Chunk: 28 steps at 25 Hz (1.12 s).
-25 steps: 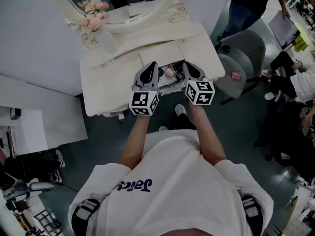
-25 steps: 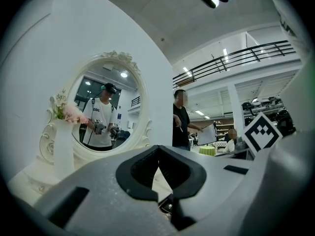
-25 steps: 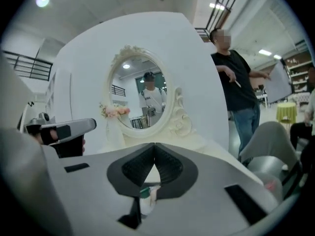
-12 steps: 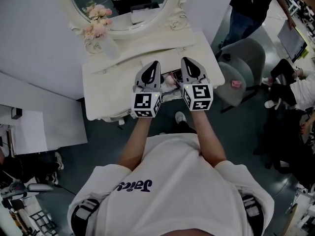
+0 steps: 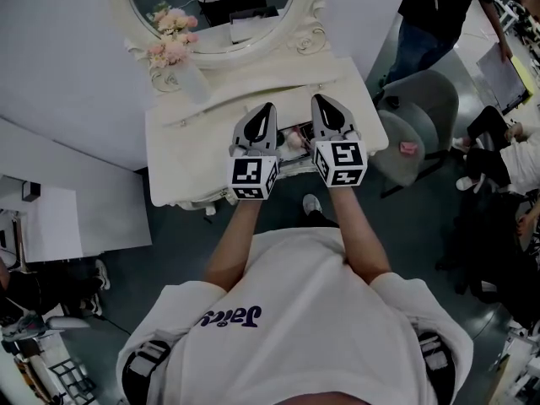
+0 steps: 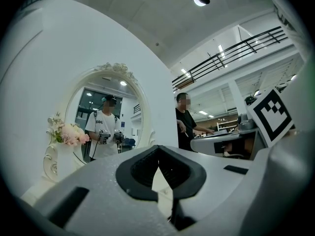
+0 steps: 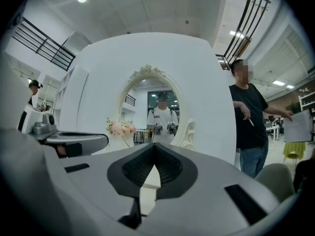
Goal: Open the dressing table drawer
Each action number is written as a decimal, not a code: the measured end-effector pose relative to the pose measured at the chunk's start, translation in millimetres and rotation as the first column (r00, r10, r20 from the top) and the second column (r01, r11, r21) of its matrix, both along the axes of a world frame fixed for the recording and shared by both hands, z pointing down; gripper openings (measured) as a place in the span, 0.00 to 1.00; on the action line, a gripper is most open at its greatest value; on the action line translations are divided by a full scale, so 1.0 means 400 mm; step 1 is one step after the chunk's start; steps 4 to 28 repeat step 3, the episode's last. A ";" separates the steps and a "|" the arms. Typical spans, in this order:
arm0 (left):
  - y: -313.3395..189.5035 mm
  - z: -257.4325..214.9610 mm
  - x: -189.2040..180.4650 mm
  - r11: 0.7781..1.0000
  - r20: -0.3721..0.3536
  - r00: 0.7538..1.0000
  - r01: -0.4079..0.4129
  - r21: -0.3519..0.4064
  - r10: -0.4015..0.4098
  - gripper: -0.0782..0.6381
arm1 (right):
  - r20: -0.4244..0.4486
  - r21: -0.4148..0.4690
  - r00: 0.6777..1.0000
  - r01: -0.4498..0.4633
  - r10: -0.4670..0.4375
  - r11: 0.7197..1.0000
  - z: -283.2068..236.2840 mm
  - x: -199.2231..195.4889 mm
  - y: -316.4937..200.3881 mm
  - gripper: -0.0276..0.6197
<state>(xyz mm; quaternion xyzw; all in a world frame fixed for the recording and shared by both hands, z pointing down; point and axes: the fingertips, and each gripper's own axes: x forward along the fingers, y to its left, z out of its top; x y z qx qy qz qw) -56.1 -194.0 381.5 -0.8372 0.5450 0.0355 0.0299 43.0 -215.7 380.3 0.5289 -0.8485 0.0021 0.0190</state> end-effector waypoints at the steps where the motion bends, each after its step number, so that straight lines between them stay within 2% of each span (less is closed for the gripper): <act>1: -0.003 0.002 -0.002 1.000 0.000 1.000 0.002 -0.001 -0.002 0.13 | -0.001 0.000 1.000 0.001 -0.001 1.000 0.001 -0.001 -0.002 0.06; 28: -0.008 0.006 -0.005 1.000 -0.001 1.000 0.005 -0.003 -0.005 0.13 | -0.004 0.000 1.000 0.003 -0.003 1.000 0.002 -0.003 -0.007 0.06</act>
